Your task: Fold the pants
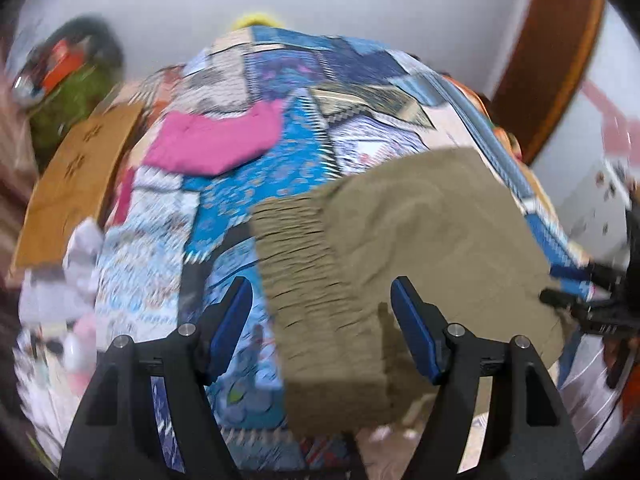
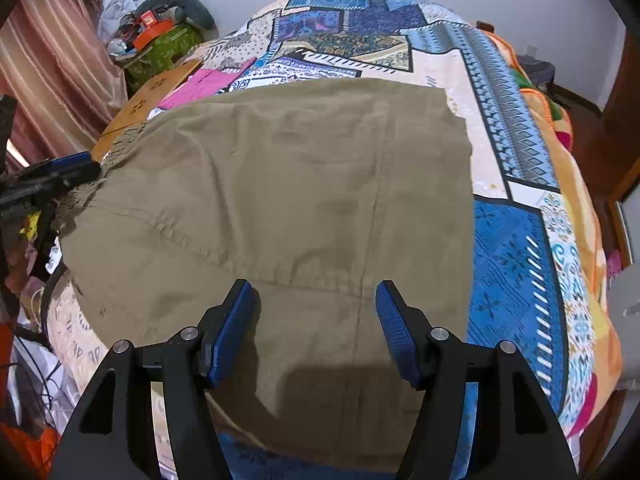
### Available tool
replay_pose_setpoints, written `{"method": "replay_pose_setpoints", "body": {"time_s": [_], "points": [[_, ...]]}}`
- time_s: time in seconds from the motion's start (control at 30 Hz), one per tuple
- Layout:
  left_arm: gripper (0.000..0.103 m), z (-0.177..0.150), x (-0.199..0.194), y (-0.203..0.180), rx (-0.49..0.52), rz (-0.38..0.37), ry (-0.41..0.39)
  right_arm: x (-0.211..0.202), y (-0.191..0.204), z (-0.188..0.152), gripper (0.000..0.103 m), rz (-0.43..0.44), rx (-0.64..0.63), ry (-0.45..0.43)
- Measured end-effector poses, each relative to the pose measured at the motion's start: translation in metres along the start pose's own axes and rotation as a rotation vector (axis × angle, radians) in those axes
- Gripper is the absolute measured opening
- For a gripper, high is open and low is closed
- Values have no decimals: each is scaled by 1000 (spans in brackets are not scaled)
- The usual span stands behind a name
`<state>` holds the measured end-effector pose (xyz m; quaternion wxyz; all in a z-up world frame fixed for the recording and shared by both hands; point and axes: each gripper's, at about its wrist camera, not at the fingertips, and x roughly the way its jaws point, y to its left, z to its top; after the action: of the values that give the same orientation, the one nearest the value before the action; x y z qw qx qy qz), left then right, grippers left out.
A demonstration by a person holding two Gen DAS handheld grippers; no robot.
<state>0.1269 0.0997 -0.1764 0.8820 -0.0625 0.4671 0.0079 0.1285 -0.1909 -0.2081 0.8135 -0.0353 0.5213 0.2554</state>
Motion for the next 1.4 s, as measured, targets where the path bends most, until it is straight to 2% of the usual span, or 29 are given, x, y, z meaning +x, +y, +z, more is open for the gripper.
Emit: {"method": "replay_pose_setpoints", "body": {"time_s": [0.1, 0.27, 0.43, 0.67, 0.73, 0.83, 1.13, 1.4], "points": [[72, -8, -9, 17, -77, -43, 18, -7, 3, 2, 60, -9, 1, -17], [72, -29, -7, 28, -174, -126, 91, -20, 20, 8, 60, 8, -8, -104], [72, -47, -3, 30, -229, -177, 130, -17, 46, 14, 60, 9, -44, -165], [72, -68, 2, 37, -324, -312, 215, 22, 58, 8, 60, -3, -58, -102], [72, -73, 5, 37, -331, -333, 236, 20, 58, 2, 60, 3, -54, -127], [72, -73, 6, 37, -358, -359, 237, 18, 56, 2, 61, 11, -46, -122], [74, -65, 23, 56, -565, -510, 237, 18, 57, 1, 61, 19, -41, -126], [68, -51, 31, 55, -606, -486, 213, 20, 52, 0, 61, 13, -15, -124]]}}
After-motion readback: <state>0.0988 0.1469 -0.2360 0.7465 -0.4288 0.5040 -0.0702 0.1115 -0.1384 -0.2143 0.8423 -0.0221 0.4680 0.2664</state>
